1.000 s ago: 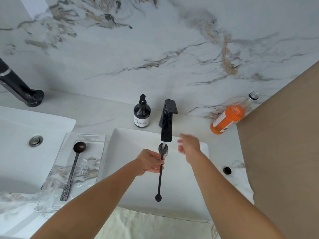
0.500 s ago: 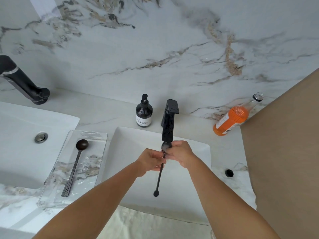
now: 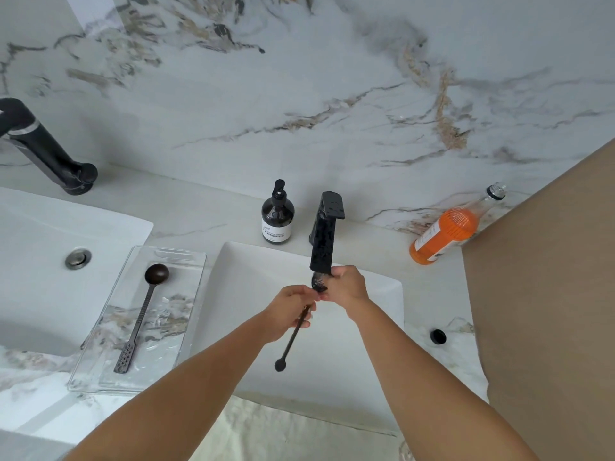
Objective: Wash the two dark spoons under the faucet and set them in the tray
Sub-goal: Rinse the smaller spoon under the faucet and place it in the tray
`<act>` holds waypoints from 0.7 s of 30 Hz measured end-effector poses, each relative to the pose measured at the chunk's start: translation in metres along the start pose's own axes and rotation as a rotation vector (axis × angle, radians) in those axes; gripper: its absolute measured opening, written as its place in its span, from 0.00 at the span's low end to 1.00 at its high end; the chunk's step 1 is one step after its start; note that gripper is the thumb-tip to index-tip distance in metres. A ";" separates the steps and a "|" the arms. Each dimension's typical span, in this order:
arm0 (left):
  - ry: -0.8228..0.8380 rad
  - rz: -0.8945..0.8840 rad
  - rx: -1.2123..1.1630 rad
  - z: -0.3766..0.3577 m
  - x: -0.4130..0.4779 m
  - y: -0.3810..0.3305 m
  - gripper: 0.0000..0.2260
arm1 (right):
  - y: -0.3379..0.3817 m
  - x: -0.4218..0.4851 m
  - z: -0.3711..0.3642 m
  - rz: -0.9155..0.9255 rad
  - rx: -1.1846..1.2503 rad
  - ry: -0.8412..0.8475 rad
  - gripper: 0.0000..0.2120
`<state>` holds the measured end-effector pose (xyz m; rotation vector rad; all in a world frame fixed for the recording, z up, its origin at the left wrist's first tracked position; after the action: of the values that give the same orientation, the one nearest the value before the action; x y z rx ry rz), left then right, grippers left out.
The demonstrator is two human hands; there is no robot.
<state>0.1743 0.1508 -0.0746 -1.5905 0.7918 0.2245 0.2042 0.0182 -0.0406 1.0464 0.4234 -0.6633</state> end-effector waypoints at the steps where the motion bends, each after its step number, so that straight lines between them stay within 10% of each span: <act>1: -0.036 0.021 -0.007 -0.001 0.002 0.000 0.12 | 0.004 0.001 -0.003 0.018 -0.023 0.035 0.08; 6: -0.300 0.122 0.320 0.005 0.011 -0.005 0.23 | -0.002 -0.007 -0.021 -0.062 0.143 0.288 0.11; 13: -0.038 0.222 -0.226 -0.018 0.015 -0.006 0.15 | -0.031 -0.029 -0.024 -0.223 0.385 0.433 0.14; 21: -0.123 -0.038 -0.264 -0.018 0.026 -0.015 0.07 | -0.079 -0.053 -0.050 -0.246 0.293 0.330 0.07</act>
<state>0.1978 0.1243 -0.0739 -1.8185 0.6562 0.4091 0.1111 0.0525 -0.0821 1.4036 0.7676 -0.7894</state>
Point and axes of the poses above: each hand's wrist, its own x-axis towards the middle knuckle, its own z-axis out of the back of the hand, y = z × x, the point moved 7 cm from there along x, towards the middle knuckle, and after that the axes turned 7 degrees about -z, right-handed, at the moved point
